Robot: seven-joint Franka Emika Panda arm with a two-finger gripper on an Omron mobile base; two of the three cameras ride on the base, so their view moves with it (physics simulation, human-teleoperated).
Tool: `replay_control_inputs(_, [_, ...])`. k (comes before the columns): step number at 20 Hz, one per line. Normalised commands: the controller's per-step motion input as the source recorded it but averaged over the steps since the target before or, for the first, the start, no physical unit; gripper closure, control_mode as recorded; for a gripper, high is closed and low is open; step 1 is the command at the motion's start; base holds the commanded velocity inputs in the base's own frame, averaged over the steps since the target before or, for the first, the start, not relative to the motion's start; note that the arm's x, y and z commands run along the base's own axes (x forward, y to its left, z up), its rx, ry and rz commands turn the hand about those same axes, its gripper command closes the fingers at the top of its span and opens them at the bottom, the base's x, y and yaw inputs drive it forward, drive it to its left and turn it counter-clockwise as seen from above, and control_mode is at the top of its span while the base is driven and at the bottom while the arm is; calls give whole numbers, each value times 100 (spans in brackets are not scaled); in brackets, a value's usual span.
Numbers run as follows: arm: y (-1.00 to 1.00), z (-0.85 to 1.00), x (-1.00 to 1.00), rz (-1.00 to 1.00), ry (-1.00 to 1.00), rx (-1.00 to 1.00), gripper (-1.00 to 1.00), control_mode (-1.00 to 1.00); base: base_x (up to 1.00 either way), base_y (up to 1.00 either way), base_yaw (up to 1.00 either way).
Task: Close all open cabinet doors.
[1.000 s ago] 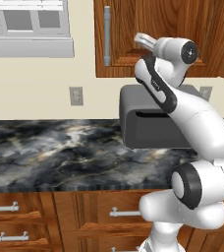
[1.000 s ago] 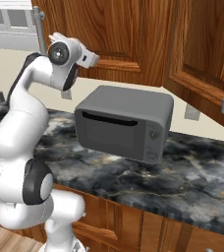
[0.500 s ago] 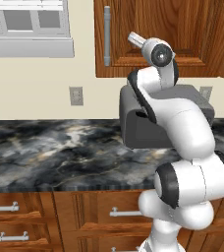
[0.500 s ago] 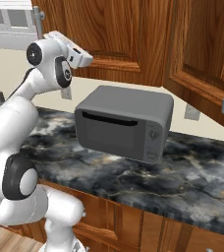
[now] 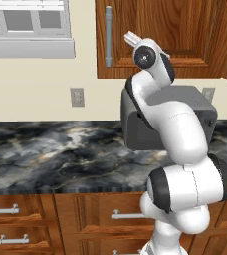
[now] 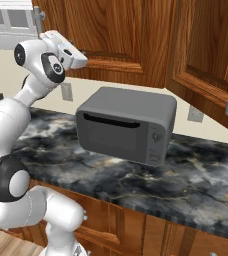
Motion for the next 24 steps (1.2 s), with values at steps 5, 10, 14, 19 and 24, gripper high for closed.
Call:
replay_control_inputs(5, [17,0,-38,0,5,0,-100,-100,0,0,0])
replay_control_inputs(10, [20,0,-62,0,3,0,-100,-100,0,0,0])
replay_control_inputs(14, [17,0,-86,0,0,0,-100,-100,0,0,0])
replay_control_inputs(19, [13,0,-74,0,5,0,-100,-100,0,0,0])
replay_control_inputs(24, [14,3,-60,0,18,0,-100,-100,0,0,0])
